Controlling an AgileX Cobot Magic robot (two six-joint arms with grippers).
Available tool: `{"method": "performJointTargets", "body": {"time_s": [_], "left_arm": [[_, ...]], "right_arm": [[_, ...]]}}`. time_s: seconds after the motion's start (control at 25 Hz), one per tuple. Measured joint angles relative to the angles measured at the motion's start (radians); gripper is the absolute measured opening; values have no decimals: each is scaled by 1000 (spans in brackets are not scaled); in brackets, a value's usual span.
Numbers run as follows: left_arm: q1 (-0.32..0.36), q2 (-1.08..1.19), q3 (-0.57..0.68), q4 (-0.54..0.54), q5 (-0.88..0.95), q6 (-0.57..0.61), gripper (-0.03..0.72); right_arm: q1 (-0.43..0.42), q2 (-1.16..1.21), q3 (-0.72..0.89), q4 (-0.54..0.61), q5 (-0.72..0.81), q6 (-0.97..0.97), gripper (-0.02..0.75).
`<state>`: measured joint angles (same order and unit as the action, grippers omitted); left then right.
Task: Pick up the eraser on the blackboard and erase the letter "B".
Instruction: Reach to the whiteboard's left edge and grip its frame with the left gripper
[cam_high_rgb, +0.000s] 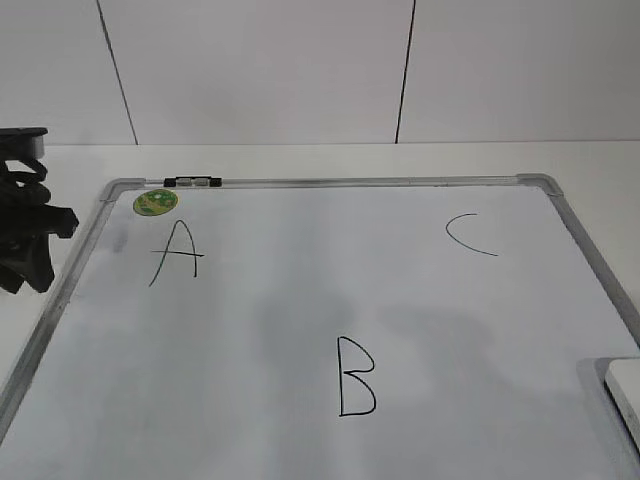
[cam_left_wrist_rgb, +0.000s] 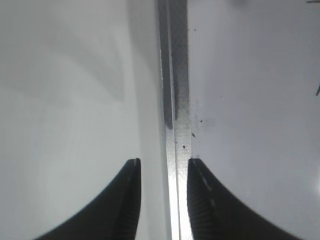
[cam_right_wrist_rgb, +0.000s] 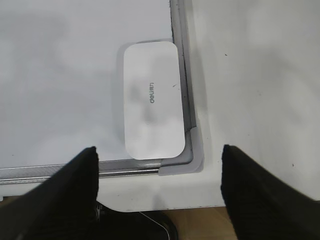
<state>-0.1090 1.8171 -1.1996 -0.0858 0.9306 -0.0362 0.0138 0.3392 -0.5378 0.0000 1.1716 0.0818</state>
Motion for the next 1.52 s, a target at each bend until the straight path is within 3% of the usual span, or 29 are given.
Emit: {"method": "performJointTargets", "body": {"time_s": [1.52], "left_arm": [[0,76,-1,2,-77,0,241]], "right_arm": [[0,0,0,0,2,0,584]]}}
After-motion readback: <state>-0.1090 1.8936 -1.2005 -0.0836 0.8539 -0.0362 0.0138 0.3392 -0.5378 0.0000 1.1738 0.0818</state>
